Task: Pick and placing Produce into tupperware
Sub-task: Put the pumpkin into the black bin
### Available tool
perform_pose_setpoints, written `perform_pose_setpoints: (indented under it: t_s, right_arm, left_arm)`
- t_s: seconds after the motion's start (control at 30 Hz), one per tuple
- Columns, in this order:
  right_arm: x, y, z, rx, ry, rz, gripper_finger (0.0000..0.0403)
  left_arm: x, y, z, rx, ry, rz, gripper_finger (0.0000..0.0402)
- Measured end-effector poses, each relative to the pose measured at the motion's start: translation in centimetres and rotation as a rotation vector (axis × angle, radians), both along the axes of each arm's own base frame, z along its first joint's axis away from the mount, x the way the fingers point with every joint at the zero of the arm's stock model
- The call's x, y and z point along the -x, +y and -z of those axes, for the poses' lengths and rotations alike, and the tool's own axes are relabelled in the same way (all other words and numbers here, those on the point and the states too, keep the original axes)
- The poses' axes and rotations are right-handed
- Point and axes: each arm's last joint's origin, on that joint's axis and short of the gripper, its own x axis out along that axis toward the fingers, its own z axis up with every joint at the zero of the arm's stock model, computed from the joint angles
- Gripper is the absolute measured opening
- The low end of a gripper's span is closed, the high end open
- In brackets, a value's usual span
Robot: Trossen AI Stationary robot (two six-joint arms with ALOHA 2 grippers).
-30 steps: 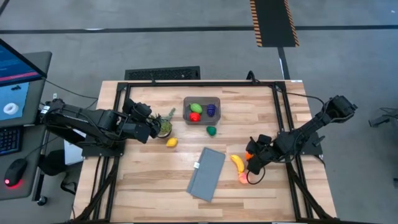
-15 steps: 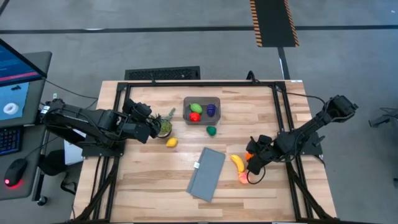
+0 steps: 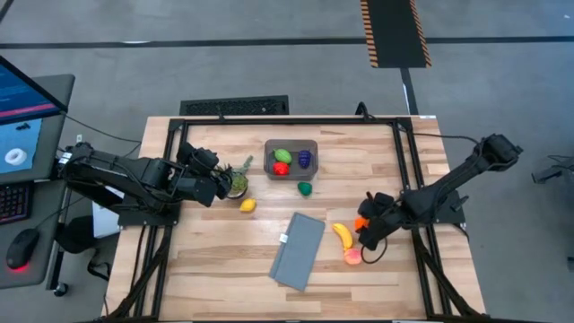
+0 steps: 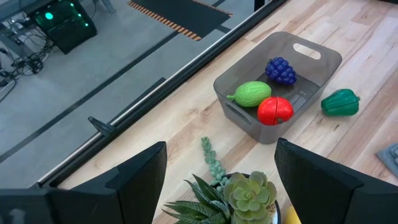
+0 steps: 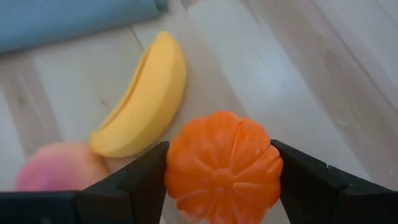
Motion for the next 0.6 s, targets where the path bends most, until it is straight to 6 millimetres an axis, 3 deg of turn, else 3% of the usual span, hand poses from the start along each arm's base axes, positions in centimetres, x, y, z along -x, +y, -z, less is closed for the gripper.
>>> perform_pose_setpoints:
  t_s: [0.6]
  right_arm:
    - [0.4, -0.7, -3.3, -0.007, -0.278, 0.047, 0.0276]
  left_arm:
    - [0.0, 0.0, 0.0, -0.005, -0.002, -0.004, 0.0288]
